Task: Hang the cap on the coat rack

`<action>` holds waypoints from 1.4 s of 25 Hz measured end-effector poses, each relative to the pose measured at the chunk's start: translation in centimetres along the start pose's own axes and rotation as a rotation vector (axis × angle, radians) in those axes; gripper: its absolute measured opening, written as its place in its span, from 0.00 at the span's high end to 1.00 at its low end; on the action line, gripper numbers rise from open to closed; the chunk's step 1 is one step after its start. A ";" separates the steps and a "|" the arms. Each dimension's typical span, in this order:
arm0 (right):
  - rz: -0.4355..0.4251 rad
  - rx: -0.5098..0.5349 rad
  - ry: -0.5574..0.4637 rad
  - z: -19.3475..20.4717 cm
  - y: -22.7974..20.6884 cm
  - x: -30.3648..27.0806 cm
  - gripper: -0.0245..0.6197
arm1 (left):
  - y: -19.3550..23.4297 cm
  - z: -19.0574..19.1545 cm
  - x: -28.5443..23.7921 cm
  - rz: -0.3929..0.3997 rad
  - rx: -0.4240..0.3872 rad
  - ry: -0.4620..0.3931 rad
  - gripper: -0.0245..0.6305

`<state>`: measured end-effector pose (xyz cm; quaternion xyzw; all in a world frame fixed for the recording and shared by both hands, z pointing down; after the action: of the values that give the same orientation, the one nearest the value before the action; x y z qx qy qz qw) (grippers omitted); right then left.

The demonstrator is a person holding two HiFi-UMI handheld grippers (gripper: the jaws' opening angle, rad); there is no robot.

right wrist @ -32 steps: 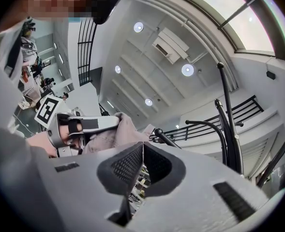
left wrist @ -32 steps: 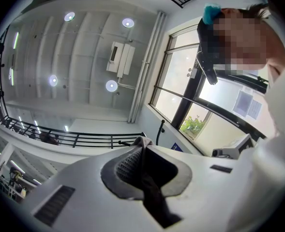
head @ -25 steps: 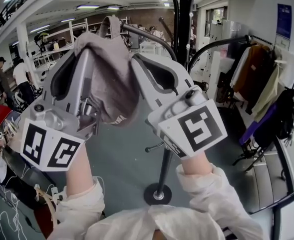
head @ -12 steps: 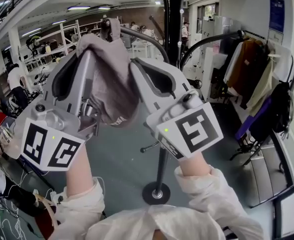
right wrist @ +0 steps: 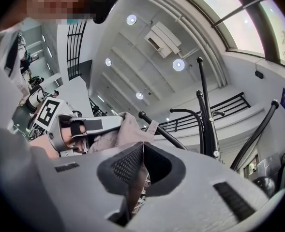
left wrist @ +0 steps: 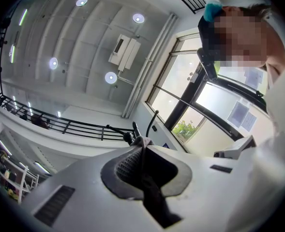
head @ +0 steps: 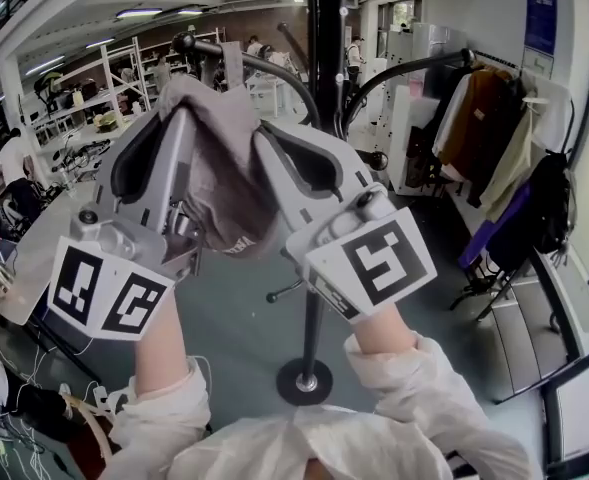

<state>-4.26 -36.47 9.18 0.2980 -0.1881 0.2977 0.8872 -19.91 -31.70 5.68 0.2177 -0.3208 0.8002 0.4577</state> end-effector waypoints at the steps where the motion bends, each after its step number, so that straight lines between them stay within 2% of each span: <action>1: 0.003 -0.001 0.005 0.1 0.0 0.1 0.95 | -0.1 0.2 0.0 0.002 0.006 0.003 0.92; 28: 0.111 -0.029 0.112 4.1 -2.3 3.3 0.95 | -1.9 6.9 -3.9 0.082 0.151 0.087 0.92; 35: 0.119 -0.049 0.150 5.9 -2.6 4.5 0.95 | -2.8 8.8 -4.0 0.073 0.169 0.104 0.92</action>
<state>-0.09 -40.05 14.84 0.2413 -0.1459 0.3668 0.8865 -15.02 -39.29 10.12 0.2022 -0.2356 0.8506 0.4243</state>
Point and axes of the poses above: the fingertips, and each gripper's own axes: x backward along the fingers, y to its left, z out of its underside, the point moved 8 cm from there along x, backward along the fingers, and after that the axes turned 1 degree about -z, right-handed, at the moved point
